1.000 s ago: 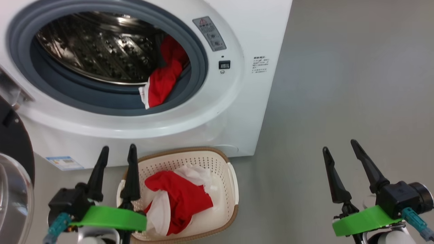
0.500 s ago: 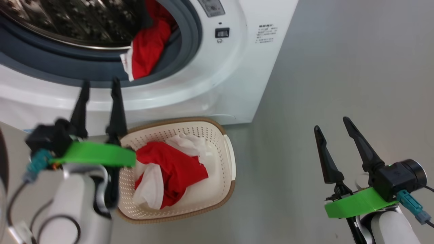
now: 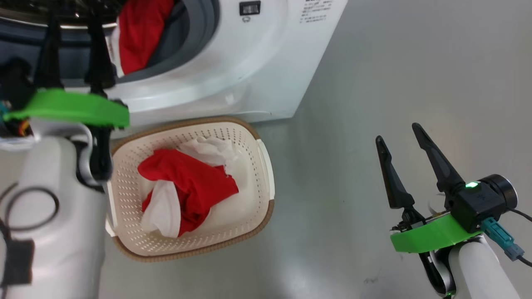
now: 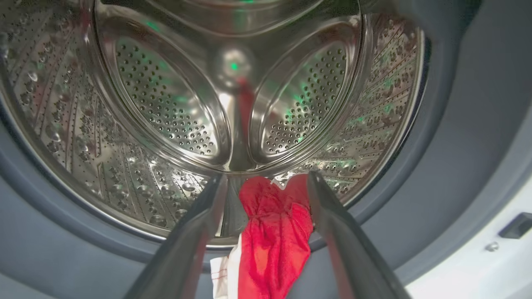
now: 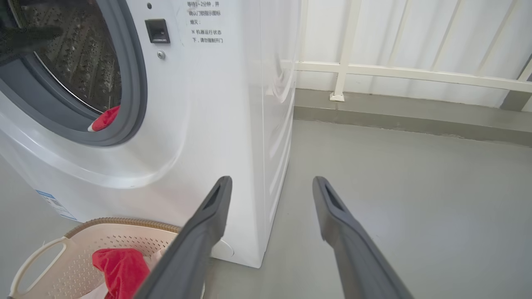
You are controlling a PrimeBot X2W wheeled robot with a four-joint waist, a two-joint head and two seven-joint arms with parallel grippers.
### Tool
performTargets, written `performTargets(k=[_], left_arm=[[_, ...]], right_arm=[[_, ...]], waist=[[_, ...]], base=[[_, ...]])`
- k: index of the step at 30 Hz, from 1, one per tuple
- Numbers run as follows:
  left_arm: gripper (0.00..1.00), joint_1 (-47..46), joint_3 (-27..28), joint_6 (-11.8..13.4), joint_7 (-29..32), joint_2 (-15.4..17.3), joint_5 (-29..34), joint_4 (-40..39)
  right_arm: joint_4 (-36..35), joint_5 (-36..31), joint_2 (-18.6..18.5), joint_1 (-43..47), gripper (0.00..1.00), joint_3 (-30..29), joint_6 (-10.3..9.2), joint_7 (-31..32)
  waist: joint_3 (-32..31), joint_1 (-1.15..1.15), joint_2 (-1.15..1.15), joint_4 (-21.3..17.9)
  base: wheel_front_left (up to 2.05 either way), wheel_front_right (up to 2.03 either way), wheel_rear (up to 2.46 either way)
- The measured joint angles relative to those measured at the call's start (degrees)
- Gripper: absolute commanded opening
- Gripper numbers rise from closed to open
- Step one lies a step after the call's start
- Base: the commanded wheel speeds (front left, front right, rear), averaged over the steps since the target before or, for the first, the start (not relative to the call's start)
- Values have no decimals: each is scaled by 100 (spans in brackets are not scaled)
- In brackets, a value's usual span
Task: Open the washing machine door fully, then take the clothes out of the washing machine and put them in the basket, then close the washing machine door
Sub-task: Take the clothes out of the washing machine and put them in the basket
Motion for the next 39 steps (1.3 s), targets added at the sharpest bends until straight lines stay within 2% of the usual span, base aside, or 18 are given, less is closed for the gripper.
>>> performTargets(k=[6, 10, 15, 18, 24, 37, 38, 39], left_arm=[[100, -934, -12, -151, 108, 64, -122, 972], [100, -1528, -31, -200, 413, 151, -199, 1611], [100, -2096, -21, -381, 1136, 172, -610, 2560], [100, -2253, -27, -404, 1555, 234, -790, 2961], [100, -2405, -172, -445, 2158, 407, -906, 3517], [100, -2535, -424, -447, 2515, 599, -901, 4019], [61, -2537, -452, -447, 2555, 599, -905, 4019], [36, -2537, -493, -447, 2565, 599, -905, 4018]], right_arm=[[2, -32, -20, -137, 100, 58, 0, 0], [8, -51, -41, -222, 100, 75, 0, 0], [63, -52, -49, -231, 100, 164, 0, 0], [70, -51, -48, -240, 100, 258, 0, 0], [71, -44, -51, -240, 100, 302, 0, 0], [49, 8, -49, -238, 100, 419, 0, 0], [48, 8, -49, -238, 100, 425, 0, 0], [48, 9, -49, -238, 100, 428, 0, 0]], waist=[[306, 0, 0, -77], [461, 0, 0, -137], [528, 0, 0, -274], [520, 0, 0, -354], [472, 0, 0, -491], [449, 0, 0, -642], [457, 0, 0, -647], [465, 0, 0, -652]], base=[[0, 0, 0], [0, 0, 0], [0, 0, 0], [0, 0, 0], [0, 0, 0], [0, 0, 0], [0, 0, 0], [0, 0, 0]])
